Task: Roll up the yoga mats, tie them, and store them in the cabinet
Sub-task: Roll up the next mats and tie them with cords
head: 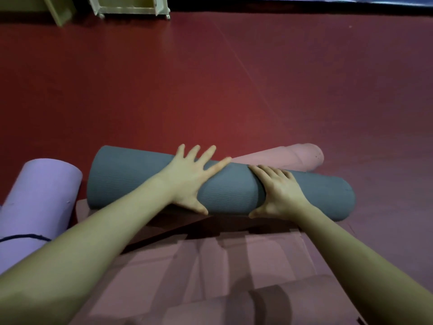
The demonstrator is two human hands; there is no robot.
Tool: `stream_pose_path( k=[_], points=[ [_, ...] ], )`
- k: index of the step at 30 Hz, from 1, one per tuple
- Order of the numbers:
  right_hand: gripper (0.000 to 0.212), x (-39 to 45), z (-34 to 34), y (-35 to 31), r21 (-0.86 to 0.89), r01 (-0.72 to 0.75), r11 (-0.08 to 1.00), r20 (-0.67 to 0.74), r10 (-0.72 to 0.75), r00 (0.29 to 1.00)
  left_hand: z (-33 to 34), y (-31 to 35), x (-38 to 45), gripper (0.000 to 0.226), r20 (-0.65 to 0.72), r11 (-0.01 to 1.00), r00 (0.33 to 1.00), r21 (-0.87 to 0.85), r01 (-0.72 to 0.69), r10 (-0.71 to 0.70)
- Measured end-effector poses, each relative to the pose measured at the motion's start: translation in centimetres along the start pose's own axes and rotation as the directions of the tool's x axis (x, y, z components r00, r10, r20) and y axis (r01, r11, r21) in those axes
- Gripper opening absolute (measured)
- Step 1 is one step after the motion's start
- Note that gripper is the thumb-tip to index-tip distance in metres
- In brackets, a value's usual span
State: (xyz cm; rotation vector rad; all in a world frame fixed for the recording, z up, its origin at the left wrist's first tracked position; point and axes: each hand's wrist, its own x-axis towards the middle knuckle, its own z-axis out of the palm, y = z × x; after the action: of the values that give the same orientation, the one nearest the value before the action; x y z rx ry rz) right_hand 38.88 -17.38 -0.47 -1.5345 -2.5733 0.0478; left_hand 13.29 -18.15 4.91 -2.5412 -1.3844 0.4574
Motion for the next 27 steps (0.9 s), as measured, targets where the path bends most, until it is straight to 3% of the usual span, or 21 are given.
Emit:
stream_pose_path(
  k=[7,14,18,27],
  points=[
    [0.123,-2.1,1.4,1.2,0.085,-0.015,0.996,0.023,0.013,1.000,-0.6,3.9,1.8,0.131,0.069,1.000,0.997,-0.011,0.029,-0.028],
    [0.133,-4.3,2.6,5.5,-0.041,-0.191,0.981,0.002,0.191,0.981,-1.0,1.4,3.3,0.131,0.113,0.998,0.993,-0.051,0.031,-0.025],
    [0.128,-4.5,3.3,6.1,-0.019,-0.165,0.986,-0.035,0.164,0.986,-1.5,4.1,4.8,0.136,0.098,0.999,0.995,0.036,-0.012,0.008],
    [0.125,-5.7,3.7,7.4,0.078,-0.115,0.990,-0.094,0.122,0.988,-2.2,11.7,9.9,0.143,0.107,1.000,0.994,0.015,0.000,-0.001]
  ],
)
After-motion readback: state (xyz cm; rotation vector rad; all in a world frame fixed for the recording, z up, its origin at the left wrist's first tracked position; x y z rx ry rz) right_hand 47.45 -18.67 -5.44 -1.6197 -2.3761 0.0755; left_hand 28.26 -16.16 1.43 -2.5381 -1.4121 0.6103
